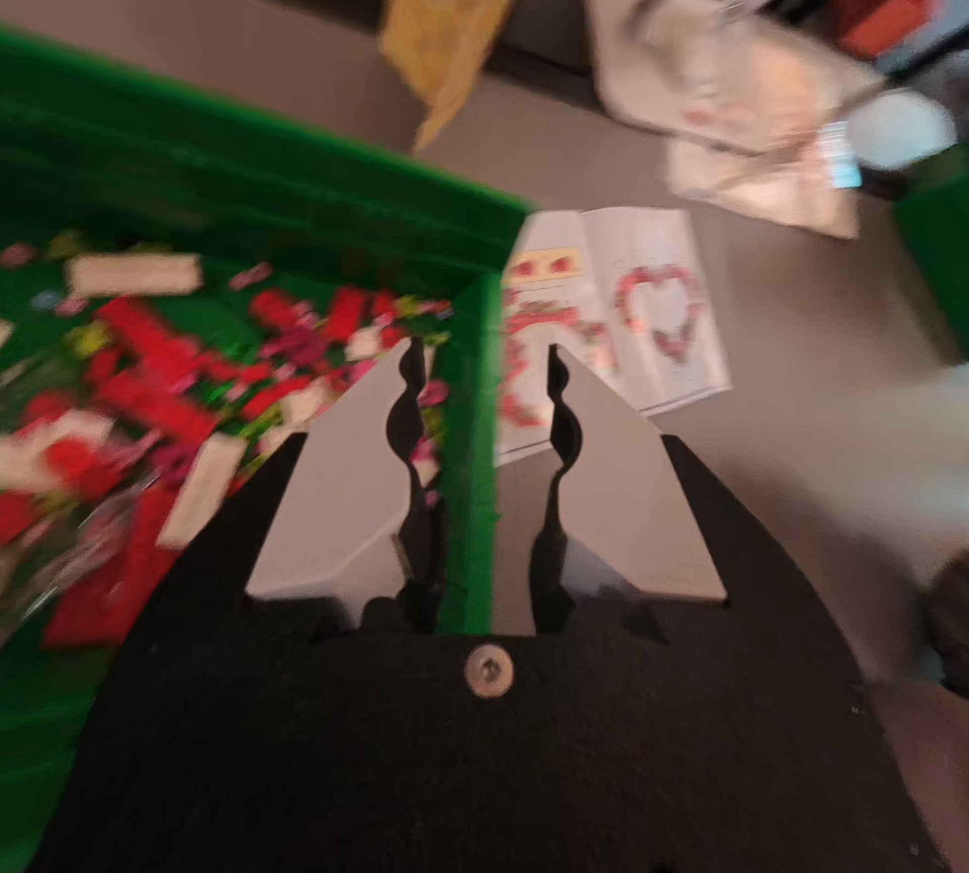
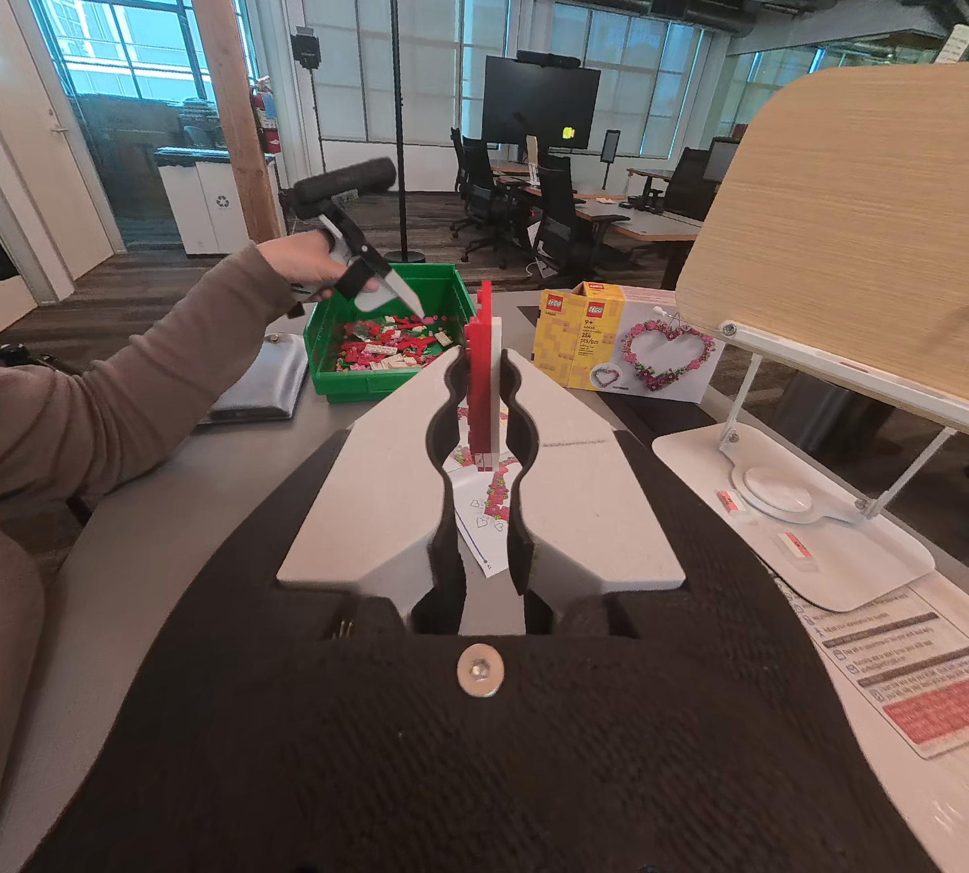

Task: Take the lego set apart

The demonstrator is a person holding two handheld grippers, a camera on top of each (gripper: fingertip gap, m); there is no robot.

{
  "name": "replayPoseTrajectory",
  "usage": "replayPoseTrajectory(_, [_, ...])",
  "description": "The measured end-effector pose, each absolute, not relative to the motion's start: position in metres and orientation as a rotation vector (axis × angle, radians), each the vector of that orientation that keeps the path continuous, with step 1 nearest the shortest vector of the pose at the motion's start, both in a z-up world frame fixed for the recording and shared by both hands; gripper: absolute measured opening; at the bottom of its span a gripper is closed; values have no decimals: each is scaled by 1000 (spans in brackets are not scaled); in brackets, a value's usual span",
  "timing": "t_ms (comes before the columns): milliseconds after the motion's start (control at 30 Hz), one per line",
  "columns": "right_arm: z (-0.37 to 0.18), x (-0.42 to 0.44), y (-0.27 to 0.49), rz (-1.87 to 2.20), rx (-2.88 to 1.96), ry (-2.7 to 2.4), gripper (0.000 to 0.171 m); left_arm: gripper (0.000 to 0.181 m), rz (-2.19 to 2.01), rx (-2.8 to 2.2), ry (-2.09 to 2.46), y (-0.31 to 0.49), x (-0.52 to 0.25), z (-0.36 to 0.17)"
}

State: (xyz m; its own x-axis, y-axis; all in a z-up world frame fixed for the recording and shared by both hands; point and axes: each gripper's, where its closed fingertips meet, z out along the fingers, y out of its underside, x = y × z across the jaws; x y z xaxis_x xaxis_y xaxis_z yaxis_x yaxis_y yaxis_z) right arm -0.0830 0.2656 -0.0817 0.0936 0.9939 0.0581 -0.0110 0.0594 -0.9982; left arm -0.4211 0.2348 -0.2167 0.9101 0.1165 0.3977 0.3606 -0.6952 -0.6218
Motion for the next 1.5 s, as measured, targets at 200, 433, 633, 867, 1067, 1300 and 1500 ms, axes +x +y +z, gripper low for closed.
replayPoseTrajectory(200, [-74,-86,249,1386,-1138,-1136,10,58,-951,-1793,455,232,-247,-95])
replayPoseTrajectory(433, [-62,-80,219,1425,-925,-1243,10,42,-467,-1659,1094,215,-129,-118])
replayPoseTrajectory(633, [-59,-74,202,1273,-807,-1348,10,11,-368,-1564,1151,207,-117,-111])
replayPoseTrajectory(867, [-65,-74,191,1106,-742,-1443,10,5,-324,-1516,1192,202,-116,-109])
replayPoseTrajectory(1067, [-68,-66,181,1081,-672,-1517,15,2,-23,-1331,1346,196,-113,-110])
replayPoseTrajectory(1300, [-76,-52,215,1566,-1060,-1441,38,3,501,-1043,1584,201,-104,-133])
replayPoseTrajectory(1500, [-130,-76,213,1258,-1287,-1668,33,2,755,-908,1688,209,-95,-150])
